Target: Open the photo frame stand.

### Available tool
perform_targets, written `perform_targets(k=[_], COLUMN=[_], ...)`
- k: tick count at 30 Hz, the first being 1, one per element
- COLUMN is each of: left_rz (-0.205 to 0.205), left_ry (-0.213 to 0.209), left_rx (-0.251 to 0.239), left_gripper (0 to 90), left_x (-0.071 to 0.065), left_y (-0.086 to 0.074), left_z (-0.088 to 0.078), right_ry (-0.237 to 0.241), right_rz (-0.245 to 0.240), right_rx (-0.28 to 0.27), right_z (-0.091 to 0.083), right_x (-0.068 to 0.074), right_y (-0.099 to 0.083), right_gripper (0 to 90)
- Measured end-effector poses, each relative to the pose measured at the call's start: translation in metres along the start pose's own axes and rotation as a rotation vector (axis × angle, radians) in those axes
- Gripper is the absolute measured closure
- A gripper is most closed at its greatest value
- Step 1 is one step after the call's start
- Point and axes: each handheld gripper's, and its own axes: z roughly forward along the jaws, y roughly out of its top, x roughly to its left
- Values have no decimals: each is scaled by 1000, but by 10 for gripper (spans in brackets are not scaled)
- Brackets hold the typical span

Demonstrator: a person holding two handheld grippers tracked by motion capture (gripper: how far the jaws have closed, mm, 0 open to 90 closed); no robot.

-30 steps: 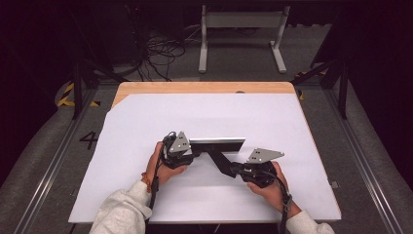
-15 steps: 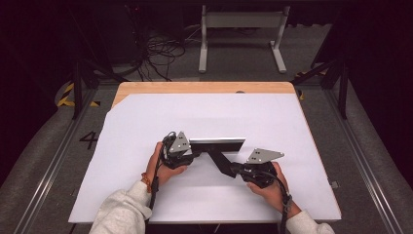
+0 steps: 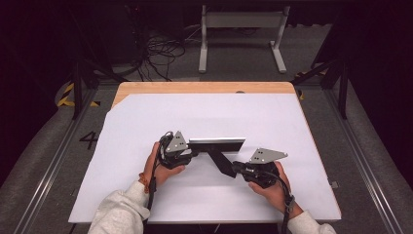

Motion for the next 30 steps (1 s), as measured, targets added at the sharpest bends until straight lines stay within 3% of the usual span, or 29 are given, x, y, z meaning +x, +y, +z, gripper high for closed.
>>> perform_targets(k=[9,30], left_rz=[-9,0], left_ry=[-8,-16], left_rx=[-26,-27], left_gripper=[688,679], left_x=[0,0], left_y=[-1,-6], left_z=[-14,-30], right_ry=[-38,-111], right_rz=[-25,-19], right_rx=[-11,-42], right_z=[-7,-18], right_x=[-2,-15], right_y=[2,3], right_gripper=[841,841])
